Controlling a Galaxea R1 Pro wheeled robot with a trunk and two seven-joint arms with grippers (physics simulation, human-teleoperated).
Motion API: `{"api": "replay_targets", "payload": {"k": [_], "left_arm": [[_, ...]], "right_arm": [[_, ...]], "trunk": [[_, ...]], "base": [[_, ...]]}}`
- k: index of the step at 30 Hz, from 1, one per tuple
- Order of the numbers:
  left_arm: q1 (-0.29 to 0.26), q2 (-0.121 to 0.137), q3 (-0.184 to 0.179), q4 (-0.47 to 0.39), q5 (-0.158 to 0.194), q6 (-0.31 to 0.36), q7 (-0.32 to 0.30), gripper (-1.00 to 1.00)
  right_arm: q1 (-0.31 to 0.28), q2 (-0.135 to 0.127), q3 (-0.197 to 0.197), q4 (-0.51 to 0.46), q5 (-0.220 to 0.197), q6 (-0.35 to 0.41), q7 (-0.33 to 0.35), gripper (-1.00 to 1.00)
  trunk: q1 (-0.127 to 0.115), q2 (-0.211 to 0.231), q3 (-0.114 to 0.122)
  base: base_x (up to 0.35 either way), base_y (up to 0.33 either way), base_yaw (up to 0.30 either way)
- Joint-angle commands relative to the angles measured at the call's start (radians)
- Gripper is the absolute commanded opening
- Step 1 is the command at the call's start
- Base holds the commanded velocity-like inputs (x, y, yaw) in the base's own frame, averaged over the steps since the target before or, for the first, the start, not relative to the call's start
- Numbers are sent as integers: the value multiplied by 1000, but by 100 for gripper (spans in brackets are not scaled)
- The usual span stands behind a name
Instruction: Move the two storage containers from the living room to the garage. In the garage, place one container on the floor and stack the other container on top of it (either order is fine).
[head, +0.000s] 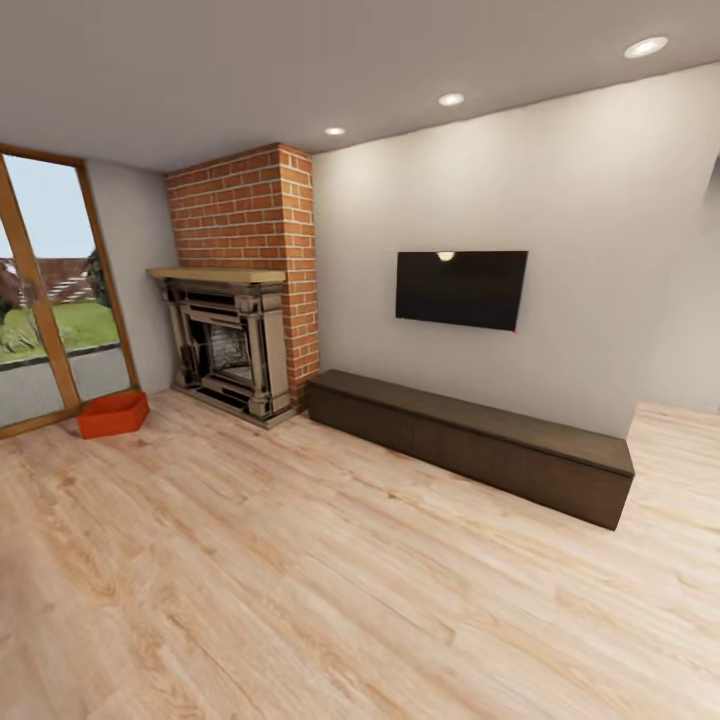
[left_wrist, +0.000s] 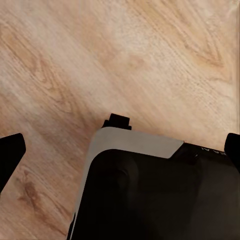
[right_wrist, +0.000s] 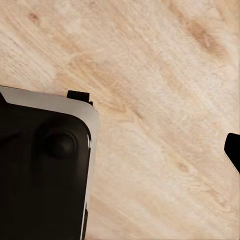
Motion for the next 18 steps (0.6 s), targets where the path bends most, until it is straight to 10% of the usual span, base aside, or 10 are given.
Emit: {"api": "replay_targets", "payload": {"k": [1,18], "left_arm": [[-1,0,4,0,4,-1,1,100],[-1,0,4,0,4,0,1,100]], "right_arm": [[-1,0,9,3,-10,-6,0,100],[-1,-2,3,3,-19,-14,-2,100]], "trunk": [[1,-1,-1],[1,-1,-1]], "base": [[322,0,0],[322,0,141]]}}
